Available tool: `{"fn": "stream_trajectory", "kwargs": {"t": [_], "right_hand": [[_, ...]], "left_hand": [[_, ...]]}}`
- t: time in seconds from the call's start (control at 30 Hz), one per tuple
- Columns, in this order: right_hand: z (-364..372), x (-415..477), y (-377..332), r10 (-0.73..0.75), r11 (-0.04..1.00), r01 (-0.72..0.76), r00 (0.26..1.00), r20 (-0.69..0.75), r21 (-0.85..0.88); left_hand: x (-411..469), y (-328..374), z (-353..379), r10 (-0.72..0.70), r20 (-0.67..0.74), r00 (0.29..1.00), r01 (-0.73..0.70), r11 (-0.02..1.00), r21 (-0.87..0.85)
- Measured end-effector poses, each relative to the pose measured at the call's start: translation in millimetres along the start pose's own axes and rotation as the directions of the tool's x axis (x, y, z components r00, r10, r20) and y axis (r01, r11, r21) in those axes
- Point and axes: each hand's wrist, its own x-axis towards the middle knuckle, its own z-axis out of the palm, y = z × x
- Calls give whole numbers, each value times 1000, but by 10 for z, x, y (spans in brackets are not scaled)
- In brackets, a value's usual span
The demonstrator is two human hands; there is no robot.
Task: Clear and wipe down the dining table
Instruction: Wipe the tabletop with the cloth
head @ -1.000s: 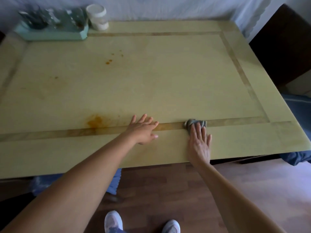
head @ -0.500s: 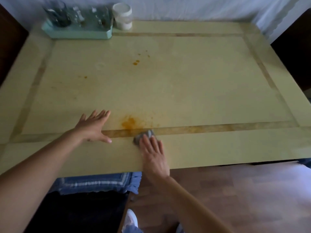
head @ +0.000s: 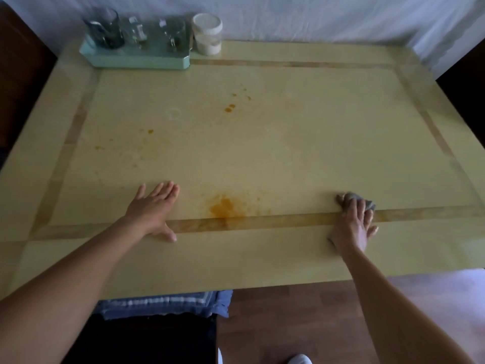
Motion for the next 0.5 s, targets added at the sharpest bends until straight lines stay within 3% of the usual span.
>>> {"fn": "stream_trajectory", "kwargs": {"t": [0.1, 0.17, 0.3, 0.4, 0.43, 0.5], "right_hand": [[260, -11, -617, -188, 982, 188, 982, 16, -5], [482, -259, -1080, -361, 931, 364, 927, 102, -8], [737, -1051, -1596, -672, 715, 698, 672, 311, 36], [676, -1006, -1492, -762, 586, 808, 519, 388, 69], [639, -849, -1407, -759, 583, 811, 516, 398, 60], [549, -473, -1192, -692, 686, 727, 637, 340, 36]], "left_hand": [[-3, 4, 28, 9, -13, 1000, -9, 1000, 0], [-1, 1, 37, 9, -12, 1000, -9, 1000, -7], [-2, 13, 18, 4, -10, 1000, -4, 1000, -1], [0, 22, -2, 5, -5, 1000, -5, 1000, 10], [-6, 18, -4, 7, -3, 1000, -7, 1000, 6], [-12, 12, 1, 13, -1, 1000, -13, 1000, 0]]}}
